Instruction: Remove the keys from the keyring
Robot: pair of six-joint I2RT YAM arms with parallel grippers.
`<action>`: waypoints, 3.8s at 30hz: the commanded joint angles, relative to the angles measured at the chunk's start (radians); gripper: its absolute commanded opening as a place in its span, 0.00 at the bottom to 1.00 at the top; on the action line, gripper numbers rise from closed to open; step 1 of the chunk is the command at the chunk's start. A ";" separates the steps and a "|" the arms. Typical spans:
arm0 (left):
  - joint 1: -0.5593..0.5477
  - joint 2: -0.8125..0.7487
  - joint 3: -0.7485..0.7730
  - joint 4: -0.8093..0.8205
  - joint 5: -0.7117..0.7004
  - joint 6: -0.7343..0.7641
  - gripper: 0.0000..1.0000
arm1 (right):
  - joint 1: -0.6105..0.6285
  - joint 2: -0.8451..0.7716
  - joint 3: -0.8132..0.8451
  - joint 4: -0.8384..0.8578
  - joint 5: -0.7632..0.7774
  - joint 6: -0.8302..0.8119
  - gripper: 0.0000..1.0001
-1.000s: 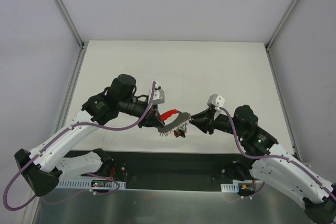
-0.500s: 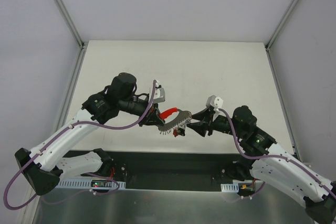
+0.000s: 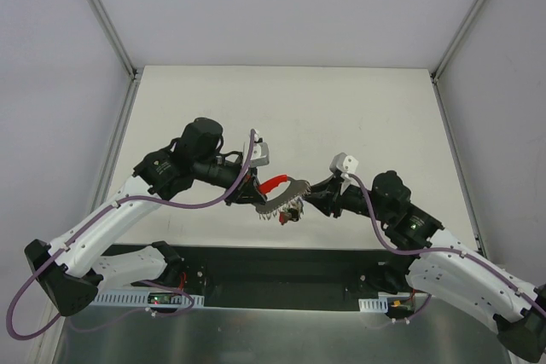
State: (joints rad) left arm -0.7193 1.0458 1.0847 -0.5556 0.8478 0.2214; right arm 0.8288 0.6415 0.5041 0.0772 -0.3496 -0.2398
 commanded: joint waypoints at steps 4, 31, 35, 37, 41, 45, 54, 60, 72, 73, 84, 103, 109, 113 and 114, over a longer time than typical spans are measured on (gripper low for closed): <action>-0.002 0.028 0.093 -0.065 -0.075 0.006 0.00 | 0.024 0.021 -0.050 0.183 0.063 0.000 0.31; -0.003 0.195 0.435 -0.527 -0.200 -0.030 0.00 | 0.056 0.199 -0.105 0.538 -0.017 -0.055 0.33; -0.002 0.210 0.466 -0.561 -0.239 -0.034 0.00 | 0.055 0.187 -0.127 0.542 0.009 -0.064 0.34; -0.003 0.218 0.494 -0.575 -0.260 -0.036 0.00 | 0.056 0.181 -0.130 0.542 0.023 -0.067 0.34; -0.002 0.233 0.520 -0.590 -0.277 -0.042 0.00 | 0.056 0.182 -0.133 0.550 0.029 -0.072 0.34; -0.003 0.256 0.529 -0.596 -0.263 -0.054 0.00 | 0.056 0.195 -0.131 0.569 0.029 -0.078 0.34; -0.002 0.269 0.537 -0.598 -0.237 -0.062 0.00 | 0.059 0.241 -0.118 0.624 0.049 -0.082 0.34; -0.002 0.260 0.532 -0.604 -0.260 -0.057 0.00 | 0.059 0.271 -0.124 0.645 0.089 -0.095 0.33; -0.003 0.272 0.570 -0.604 -0.216 -0.068 0.00 | 0.069 0.297 -0.147 0.708 0.097 -0.093 0.30; -0.002 0.270 0.570 -0.604 -0.211 -0.068 0.00 | 0.072 0.300 -0.148 0.719 0.097 -0.093 0.31; -0.003 0.281 0.563 -0.604 -0.191 -0.077 0.00 | 0.089 0.323 -0.134 0.759 0.086 -0.093 0.38; -0.003 0.283 0.509 -0.566 -0.168 -0.079 0.00 | 0.089 0.226 -0.199 0.653 0.168 -0.099 0.12; -0.003 0.284 0.432 -0.495 -0.138 -0.074 0.00 | 0.089 0.127 -0.187 0.481 0.162 -0.108 0.01; -0.002 0.254 0.358 -0.409 -0.121 -0.097 0.00 | 0.087 0.057 -0.144 0.348 0.201 -0.104 0.01; -0.003 0.244 0.339 -0.353 -0.127 -0.106 0.00 | 0.087 0.031 -0.127 0.276 0.208 -0.104 0.01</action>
State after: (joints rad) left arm -0.7193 1.3460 1.4773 -1.0538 0.6754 0.1432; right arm 0.9115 0.7372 0.3038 0.5163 -0.1822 -0.3367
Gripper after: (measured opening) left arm 0.040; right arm 0.047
